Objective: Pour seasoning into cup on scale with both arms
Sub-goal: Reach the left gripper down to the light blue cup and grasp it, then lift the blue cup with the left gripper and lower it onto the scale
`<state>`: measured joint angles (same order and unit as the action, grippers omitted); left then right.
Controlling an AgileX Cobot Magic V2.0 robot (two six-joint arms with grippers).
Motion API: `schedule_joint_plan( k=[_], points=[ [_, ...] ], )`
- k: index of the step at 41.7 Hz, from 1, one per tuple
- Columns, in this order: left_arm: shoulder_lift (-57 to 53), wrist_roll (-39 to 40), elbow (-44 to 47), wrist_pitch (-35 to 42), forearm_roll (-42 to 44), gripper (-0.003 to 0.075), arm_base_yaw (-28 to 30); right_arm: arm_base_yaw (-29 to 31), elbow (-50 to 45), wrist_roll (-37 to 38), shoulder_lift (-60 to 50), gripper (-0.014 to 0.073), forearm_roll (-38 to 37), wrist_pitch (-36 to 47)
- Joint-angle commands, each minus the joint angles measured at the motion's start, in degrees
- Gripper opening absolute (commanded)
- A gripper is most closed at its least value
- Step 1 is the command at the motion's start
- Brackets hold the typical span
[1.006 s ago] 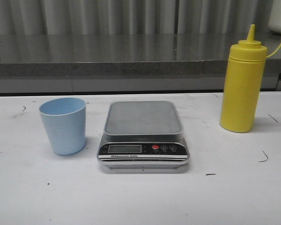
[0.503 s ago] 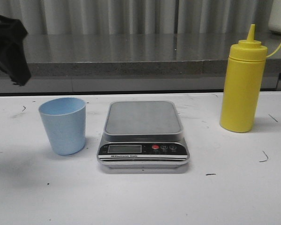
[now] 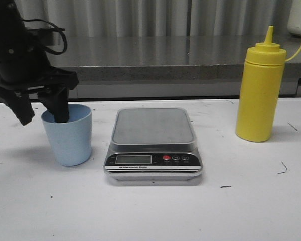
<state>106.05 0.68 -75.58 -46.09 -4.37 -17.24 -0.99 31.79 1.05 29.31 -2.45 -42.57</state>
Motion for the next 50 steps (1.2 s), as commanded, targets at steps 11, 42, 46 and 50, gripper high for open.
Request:
schedule_joint_plan(
  k=[11,42,46,50],
  points=[
    [-1.85,-0.02,-2.31,0.66,-3.59,0.0093,-0.41,0.25,1.48,-0.37,0.62,0.0596,-0.17,3.91],
    [-1.57,7.16,-22.75,-4.42,3.34,-0.002,-15.81,0.25,1.48,-0.37,0.62,0.0593,-0.17,4.02],
    [1.59,8.99,-27.07,-5.7,5.48,-0.002,-17.0,0.25,1.48,-0.37,0.62,0.0593,-0.17,3.97],
    [4.77,9.09,-30.17,-6.59,5.21,-0.002,-17.14,0.25,1.48,-0.37,0.62,0.0593,-0.17,3.97]
  ],
)
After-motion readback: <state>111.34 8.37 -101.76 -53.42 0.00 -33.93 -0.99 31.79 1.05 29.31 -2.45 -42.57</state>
